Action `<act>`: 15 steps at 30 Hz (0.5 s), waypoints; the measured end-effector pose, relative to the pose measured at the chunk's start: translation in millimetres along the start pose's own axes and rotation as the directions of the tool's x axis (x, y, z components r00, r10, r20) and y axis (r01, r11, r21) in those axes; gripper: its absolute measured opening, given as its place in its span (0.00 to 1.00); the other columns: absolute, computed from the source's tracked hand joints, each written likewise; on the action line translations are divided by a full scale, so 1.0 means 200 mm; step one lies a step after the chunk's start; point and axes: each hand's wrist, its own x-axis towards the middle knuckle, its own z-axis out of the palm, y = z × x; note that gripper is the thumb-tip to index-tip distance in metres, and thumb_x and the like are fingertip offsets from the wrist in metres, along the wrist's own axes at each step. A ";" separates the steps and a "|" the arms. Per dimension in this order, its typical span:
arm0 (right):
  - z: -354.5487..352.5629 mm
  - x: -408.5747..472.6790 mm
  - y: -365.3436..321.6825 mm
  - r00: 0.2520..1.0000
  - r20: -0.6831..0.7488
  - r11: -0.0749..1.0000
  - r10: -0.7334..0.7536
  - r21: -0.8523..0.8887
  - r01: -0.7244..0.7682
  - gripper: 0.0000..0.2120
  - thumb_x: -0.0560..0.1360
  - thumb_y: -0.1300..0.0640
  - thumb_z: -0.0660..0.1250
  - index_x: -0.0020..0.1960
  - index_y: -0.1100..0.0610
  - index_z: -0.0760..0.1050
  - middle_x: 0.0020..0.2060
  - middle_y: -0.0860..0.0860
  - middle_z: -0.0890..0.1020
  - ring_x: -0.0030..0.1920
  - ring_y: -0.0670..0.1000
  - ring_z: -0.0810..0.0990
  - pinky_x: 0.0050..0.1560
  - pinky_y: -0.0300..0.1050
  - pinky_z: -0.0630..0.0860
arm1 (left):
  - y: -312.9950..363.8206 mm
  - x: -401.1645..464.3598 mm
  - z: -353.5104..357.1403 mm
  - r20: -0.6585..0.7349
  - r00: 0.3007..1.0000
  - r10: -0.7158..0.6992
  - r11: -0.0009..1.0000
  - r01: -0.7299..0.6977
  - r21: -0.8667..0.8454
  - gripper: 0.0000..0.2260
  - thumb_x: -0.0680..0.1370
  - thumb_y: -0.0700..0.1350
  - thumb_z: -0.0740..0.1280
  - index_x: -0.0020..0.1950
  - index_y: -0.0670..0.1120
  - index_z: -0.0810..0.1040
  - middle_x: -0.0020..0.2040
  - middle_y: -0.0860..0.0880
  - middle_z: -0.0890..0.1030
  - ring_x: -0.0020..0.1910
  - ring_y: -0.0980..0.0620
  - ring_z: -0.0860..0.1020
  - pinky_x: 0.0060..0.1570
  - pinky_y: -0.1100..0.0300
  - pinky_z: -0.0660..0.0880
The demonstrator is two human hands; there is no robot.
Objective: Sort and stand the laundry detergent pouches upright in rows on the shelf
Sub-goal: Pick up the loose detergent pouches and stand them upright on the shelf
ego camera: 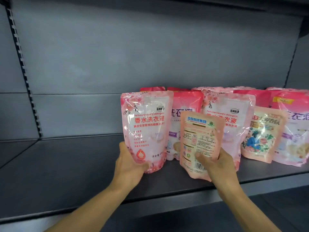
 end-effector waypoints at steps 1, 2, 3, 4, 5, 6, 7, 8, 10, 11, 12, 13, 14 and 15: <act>-0.01 0.00 0.01 0.999 0.047 0.999 0.025 -0.023 -0.024 0.13 0.72 0.62 0.71 0.50 0.46 0.77 0.41 0.38 0.83 0.42 0.39 0.83 0.38 0.33 0.77 | 0.00 0.00 0.01 -0.002 1.000 -0.004 0.999 0.004 0.038 0.28 0.67 0.36 0.76 0.57 0.51 0.63 0.49 0.55 0.76 0.46 0.57 0.76 0.34 0.70 0.71; -0.02 0.01 0.03 0.995 0.088 0.998 0.048 -0.053 -0.043 0.14 0.70 0.63 0.73 0.50 0.46 0.78 0.40 0.39 0.84 0.42 0.39 0.83 0.37 0.32 0.77 | 0.00 0.00 0.01 -0.011 1.000 -0.002 0.998 0.003 0.065 0.29 0.66 0.36 0.76 0.57 0.51 0.63 0.48 0.55 0.75 0.45 0.58 0.75 0.32 0.71 0.70; -0.02 0.01 0.04 0.991 0.115 0.995 0.062 -0.082 -0.053 0.14 0.69 0.64 0.73 0.49 0.47 0.79 0.40 0.39 0.84 0.42 0.40 0.83 0.36 0.31 0.77 | 0.00 0.01 0.02 -0.019 1.000 -0.003 0.996 0.004 0.089 0.28 0.66 0.36 0.76 0.56 0.50 0.63 0.47 0.56 0.75 0.44 0.58 0.75 0.31 0.71 0.69; -0.02 0.02 0.04 0.990 0.126 0.993 0.070 -0.106 -0.057 0.14 0.68 0.64 0.74 0.48 0.48 0.79 0.39 0.40 0.84 0.42 0.40 0.83 0.36 0.31 0.77 | 0.01 0.02 0.02 -0.029 1.000 -0.003 0.994 0.006 0.108 0.28 0.67 0.36 0.76 0.56 0.50 0.63 0.46 0.57 0.74 0.42 0.59 0.74 0.29 0.72 0.69; -0.02 0.03 0.05 0.989 0.130 0.991 0.072 -0.120 -0.057 0.14 0.68 0.64 0.75 0.48 0.48 0.80 0.40 0.40 0.84 0.41 0.40 0.84 0.35 0.31 0.77 | 0.02 0.03 0.03 -0.039 0.999 -0.007 0.992 0.012 0.123 0.27 0.67 0.36 0.76 0.56 0.49 0.63 0.45 0.57 0.74 0.41 0.59 0.74 0.29 0.71 0.69; -0.03 0.03 0.06 0.989 0.132 0.990 0.072 -0.131 -0.054 0.13 0.68 0.63 0.75 0.48 0.49 0.80 0.40 0.41 0.84 0.41 0.40 0.84 0.35 0.30 0.77 | 0.02 0.03 0.03 -0.051 0.999 -0.014 0.991 0.020 0.132 0.26 0.67 0.35 0.75 0.55 0.48 0.64 0.45 0.56 0.74 0.40 0.59 0.74 0.28 0.71 0.69; -0.03 0.04 0.06 0.989 0.133 0.988 0.071 -0.144 -0.051 0.13 0.68 0.63 0.75 0.49 0.50 0.80 0.41 0.41 0.84 0.40 0.41 0.83 0.35 0.30 0.77 | 0.01 0.04 0.03 -0.064 0.998 -0.020 0.990 0.029 0.139 0.25 0.67 0.35 0.75 0.55 0.48 0.64 0.44 0.55 0.75 0.39 0.59 0.74 0.28 0.71 0.68; -0.03 0.05 0.07 0.989 0.134 0.987 0.067 -0.156 -0.046 0.13 0.68 0.62 0.75 0.49 0.50 0.80 0.41 0.41 0.84 0.41 0.40 0.83 0.34 0.29 0.76 | 0.01 0.04 0.04 -0.079 0.997 -0.025 0.988 0.037 0.147 0.24 0.67 0.35 0.75 0.54 0.47 0.64 0.44 0.54 0.75 0.38 0.59 0.74 0.28 0.71 0.68; -0.03 0.05 0.08 0.988 0.142 0.985 0.056 -0.171 -0.031 0.13 0.67 0.62 0.75 0.49 0.50 0.79 0.41 0.40 0.83 0.41 0.39 0.82 0.34 0.28 0.75 | 0.00 0.04 0.04 -0.101 0.994 -0.031 0.986 0.047 0.160 0.23 0.67 0.35 0.75 0.53 0.46 0.65 0.44 0.53 0.75 0.38 0.59 0.74 0.28 0.71 0.67; -0.03 0.05 0.08 0.987 0.150 0.984 0.051 -0.177 -0.024 0.13 0.67 0.62 0.75 0.49 0.50 0.79 0.40 0.39 0.82 0.39 0.37 0.81 0.33 0.27 0.75 | 0.00 0.04 0.04 -0.103 0.994 -0.035 0.985 0.052 0.165 0.23 0.67 0.36 0.75 0.53 0.46 0.65 0.44 0.54 0.75 0.38 0.59 0.74 0.29 0.71 0.67; -0.03 0.05 0.08 0.986 0.158 0.983 0.045 -0.185 -0.015 0.14 0.67 0.62 0.76 0.49 0.50 0.79 0.38 0.38 0.81 0.37 0.36 0.81 0.32 0.26 0.74 | -0.01 0.04 0.03 -0.098 0.994 -0.039 0.984 0.055 0.167 0.23 0.68 0.37 0.75 0.53 0.46 0.64 0.45 0.54 0.75 0.39 0.59 0.74 0.30 0.71 0.68; -0.03 0.04 0.08 0.985 0.166 0.980 0.038 -0.197 -0.004 0.14 0.66 0.62 0.76 0.49 0.51 0.79 0.38 0.38 0.81 0.36 0.34 0.81 0.32 0.25 0.73 | -0.01 0.03 0.03 -0.091 0.995 -0.042 0.985 0.057 0.163 0.24 0.68 0.38 0.76 0.54 0.47 0.64 0.46 0.55 0.74 0.41 0.59 0.74 0.33 0.71 0.69; -0.04 0.04 0.08 0.985 0.173 0.977 0.028 -0.212 0.009 0.16 0.66 0.62 0.76 0.50 0.51 0.78 0.38 0.38 0.81 0.37 0.33 0.80 0.32 0.25 0.73 | -0.01 0.02 0.03 -0.088 0.995 -0.042 0.987 0.055 0.152 0.26 0.68 0.38 0.76 0.56 0.48 0.62 0.49 0.55 0.74 0.44 0.58 0.74 0.37 0.71 0.70; -0.04 0.03 0.08 0.984 0.179 0.973 0.019 -0.229 0.023 0.18 0.65 0.62 0.77 0.52 0.52 0.77 0.40 0.38 0.81 0.38 0.33 0.80 0.33 0.25 0.73 | -0.02 0.00 0.02 -0.092 0.995 -0.036 0.989 0.048 0.137 0.28 0.68 0.39 0.76 0.59 0.48 0.62 0.53 0.54 0.74 0.49 0.56 0.74 0.44 0.69 0.71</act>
